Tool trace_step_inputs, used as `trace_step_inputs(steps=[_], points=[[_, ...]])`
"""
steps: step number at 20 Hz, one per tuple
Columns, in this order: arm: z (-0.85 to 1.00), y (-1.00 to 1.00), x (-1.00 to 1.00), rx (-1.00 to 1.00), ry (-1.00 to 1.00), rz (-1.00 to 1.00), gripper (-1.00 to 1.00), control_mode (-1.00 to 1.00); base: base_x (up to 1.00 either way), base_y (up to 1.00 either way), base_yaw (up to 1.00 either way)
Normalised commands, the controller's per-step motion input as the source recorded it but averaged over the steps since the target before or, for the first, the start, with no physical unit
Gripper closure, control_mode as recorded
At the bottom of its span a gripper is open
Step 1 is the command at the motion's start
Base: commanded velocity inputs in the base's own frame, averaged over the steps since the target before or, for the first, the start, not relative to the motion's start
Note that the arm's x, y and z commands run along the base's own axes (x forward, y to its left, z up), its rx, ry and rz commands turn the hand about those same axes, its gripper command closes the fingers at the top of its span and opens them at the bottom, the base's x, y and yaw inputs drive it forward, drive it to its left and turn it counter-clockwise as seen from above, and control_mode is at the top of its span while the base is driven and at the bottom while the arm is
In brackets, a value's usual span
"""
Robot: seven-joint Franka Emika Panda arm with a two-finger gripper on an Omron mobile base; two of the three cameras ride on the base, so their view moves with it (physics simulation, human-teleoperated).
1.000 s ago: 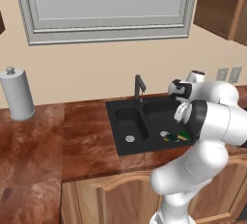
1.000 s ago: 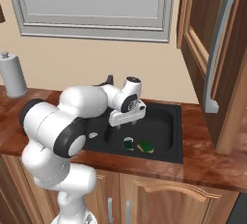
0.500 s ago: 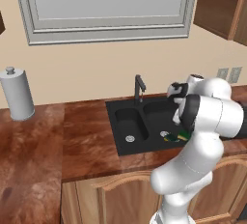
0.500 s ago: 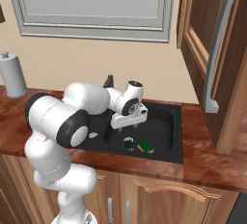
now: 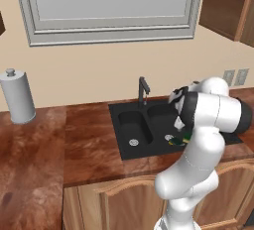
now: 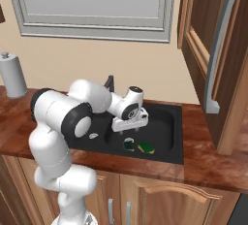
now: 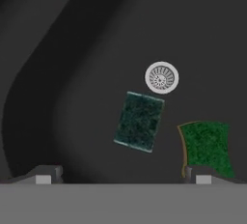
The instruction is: Pick up the sponge and sponge from the sink, and place them back in the cabinet, and close the cabinet doors.
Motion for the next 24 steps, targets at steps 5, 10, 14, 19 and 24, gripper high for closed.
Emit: trace_step_inputs(steps=[5,10,14,19,24], points=[[-0.22,-0.01,0.26,0.00,0.00,-0.02,-1.00,-1.00,0.00,0.00,0.00],[-0.19,0.00,0.18,0.00,0.00,-0.02,-1.00,-1.00,0.00,0.00,0.00],[-0.17,0.00,0.16,0.00,0.00,-0.04,-1.00,-1.00,0.00,0.00,0.00],[-0.14,0.00,0.10,0.00,0.01,-0.04,-1.00,-1.00,0.00,0.00,0.00],[-0.13,0.00,0.00,0.00,0.05,-0.04,-1.00,-1.00,0.00,0.00,0.00]])
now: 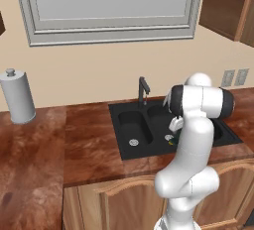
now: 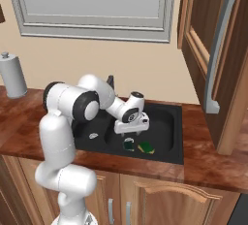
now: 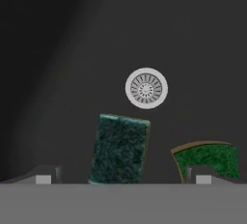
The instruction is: Pick up the sponge and sponge from the sink, and place them back in the cabinet, and close the cabinet doors.
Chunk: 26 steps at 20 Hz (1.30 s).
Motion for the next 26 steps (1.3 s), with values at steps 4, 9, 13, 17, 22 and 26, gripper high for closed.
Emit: trace_step_inputs(steps=[4,9,13,17,22,26], points=[[-0.14,0.00,-0.02,0.00,0.03,-0.02,-1.00,-1.00,0.00,0.00,0.00],[-0.15,0.00,-0.01,0.00,0.00,-0.01,-1.00,-1.00,0.00,0.00,0.00],[-0.19,0.00,0.00,0.00,0.01,0.00,-1.00,-1.00,0.00,0.00,0.00],[-0.16,0.00,-0.01,0.00,0.01,0.00,-1.00,-1.00,0.00,0.00,0.00],[-0.12,0.01,-0.01,0.00,0.00,0.00,-1.00,-1.00,0.00,0.00,0.00],[-0.11,0.02,0.00,0.00,0.01,-0.01,-1.00,-1.00,0.00,0.00,0.00]])
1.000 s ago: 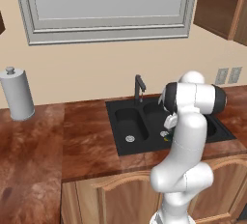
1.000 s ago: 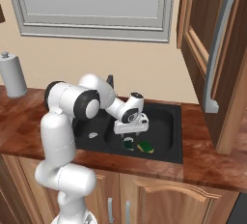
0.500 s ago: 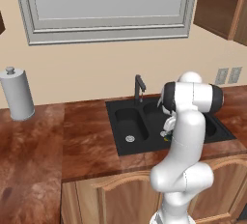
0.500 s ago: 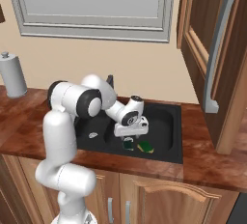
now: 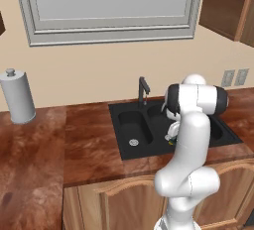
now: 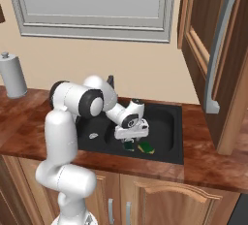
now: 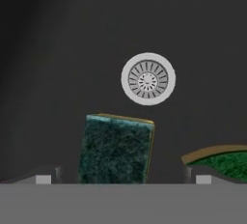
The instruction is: Pick up the sponge and sponge from the sink, and place them back in the cabinet, and close the cabinet doors.
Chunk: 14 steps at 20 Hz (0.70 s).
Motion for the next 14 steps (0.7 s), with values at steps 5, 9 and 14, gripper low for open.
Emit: trace_step_inputs(steps=[5,9,14], points=[[-0.13,0.04,0.00,0.00,0.01,0.00,-1.00,-1.00,0.00,0.00,0.00],[-0.13,0.05,0.00,0.00,0.04,-0.01,-1.00,-1.00,0.00,0.00,0.00],[-0.15,0.04,0.00,0.00,0.02,-0.02,-1.00,-1.00,0.00,0.00,0.00]])
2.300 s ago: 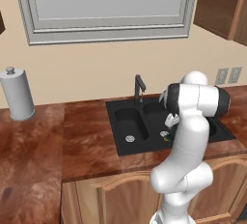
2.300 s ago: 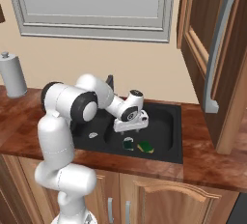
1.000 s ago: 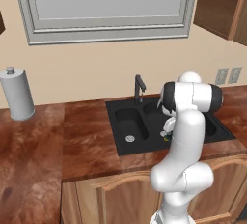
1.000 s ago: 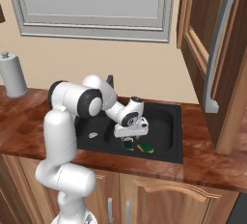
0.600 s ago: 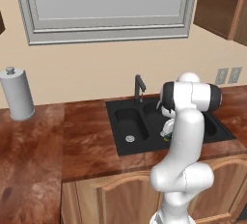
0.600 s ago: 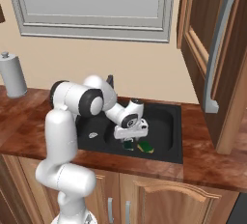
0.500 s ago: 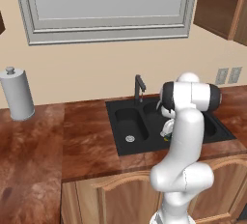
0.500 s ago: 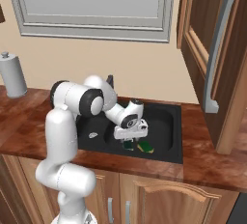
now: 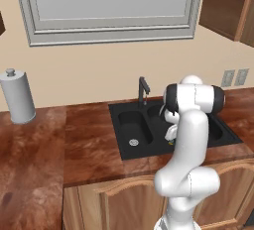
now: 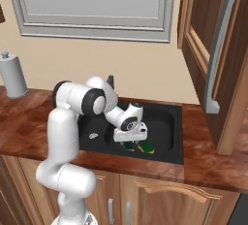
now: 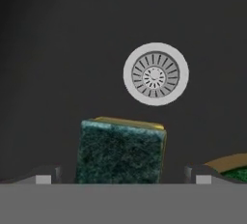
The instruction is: Pick up the sponge and sponge from the sink, and place them back in the cabinet, and close the cabinet doors.
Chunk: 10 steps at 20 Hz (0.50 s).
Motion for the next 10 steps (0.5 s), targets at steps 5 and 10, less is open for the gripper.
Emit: trace_step_inputs(steps=[5,10], points=[[-0.15,0.01,0.02,0.00,0.03,-0.03,-1.00,-1.00,0.00,0.00,0.00],[-0.17,0.00,0.04,0.00,0.03,-0.03,-1.00,-1.00,0.00,0.00,0.00]])
